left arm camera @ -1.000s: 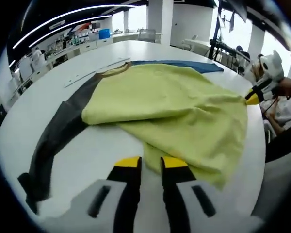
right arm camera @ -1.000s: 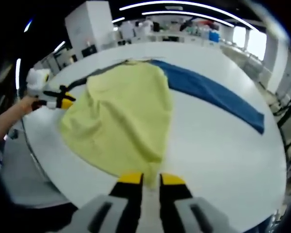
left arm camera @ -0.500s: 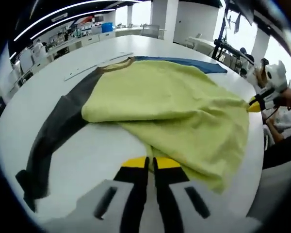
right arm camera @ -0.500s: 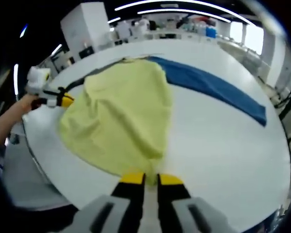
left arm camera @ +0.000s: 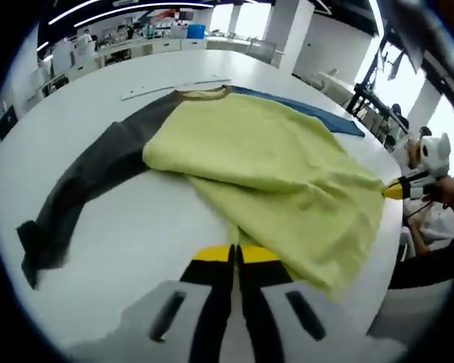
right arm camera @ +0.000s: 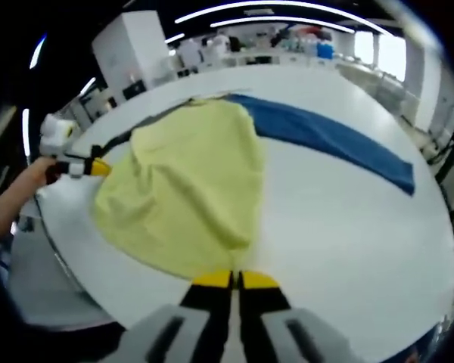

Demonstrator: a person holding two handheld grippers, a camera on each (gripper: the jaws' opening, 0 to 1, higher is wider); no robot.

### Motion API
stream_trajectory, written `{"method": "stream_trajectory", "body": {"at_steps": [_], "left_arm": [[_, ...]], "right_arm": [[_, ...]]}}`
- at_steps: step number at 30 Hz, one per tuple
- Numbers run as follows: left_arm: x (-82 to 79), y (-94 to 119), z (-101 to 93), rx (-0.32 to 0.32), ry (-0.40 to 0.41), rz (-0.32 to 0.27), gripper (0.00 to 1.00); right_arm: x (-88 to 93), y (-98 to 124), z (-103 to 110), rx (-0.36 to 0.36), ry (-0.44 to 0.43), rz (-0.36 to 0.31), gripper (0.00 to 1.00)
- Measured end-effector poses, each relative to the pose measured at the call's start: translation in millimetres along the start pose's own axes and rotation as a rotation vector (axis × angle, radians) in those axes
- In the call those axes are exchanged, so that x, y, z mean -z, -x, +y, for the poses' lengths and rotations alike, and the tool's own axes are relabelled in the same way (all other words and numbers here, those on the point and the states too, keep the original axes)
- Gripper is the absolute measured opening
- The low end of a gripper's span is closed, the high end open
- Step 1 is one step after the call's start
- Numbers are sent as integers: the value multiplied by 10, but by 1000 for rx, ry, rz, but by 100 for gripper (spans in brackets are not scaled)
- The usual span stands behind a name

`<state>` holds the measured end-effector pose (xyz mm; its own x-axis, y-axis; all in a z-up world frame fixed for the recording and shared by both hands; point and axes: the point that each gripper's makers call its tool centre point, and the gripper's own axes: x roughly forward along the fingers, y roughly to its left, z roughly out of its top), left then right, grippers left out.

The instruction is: Fold the garment on the visible template until the final outline fits inside the template.

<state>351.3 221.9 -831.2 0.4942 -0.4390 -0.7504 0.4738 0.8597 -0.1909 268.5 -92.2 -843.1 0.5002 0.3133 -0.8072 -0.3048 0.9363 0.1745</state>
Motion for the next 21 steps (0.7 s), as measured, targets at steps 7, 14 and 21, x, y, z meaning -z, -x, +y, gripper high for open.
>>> {"method": "stream_trajectory", "body": {"at_steps": [7, 14, 21], "left_arm": [[72, 163, -49, -6, 78, -13, 0], [165, 346, -40, -36, 125, -24, 0], [271, 456, -64, -52, 162, -40, 0]], "right_arm": [[-40, 37, -25, -1, 13, -11, 0], [-63, 77, -26, -10, 0, -21, 0], [-65, 86, -66, -10, 7, -15, 0]]}}
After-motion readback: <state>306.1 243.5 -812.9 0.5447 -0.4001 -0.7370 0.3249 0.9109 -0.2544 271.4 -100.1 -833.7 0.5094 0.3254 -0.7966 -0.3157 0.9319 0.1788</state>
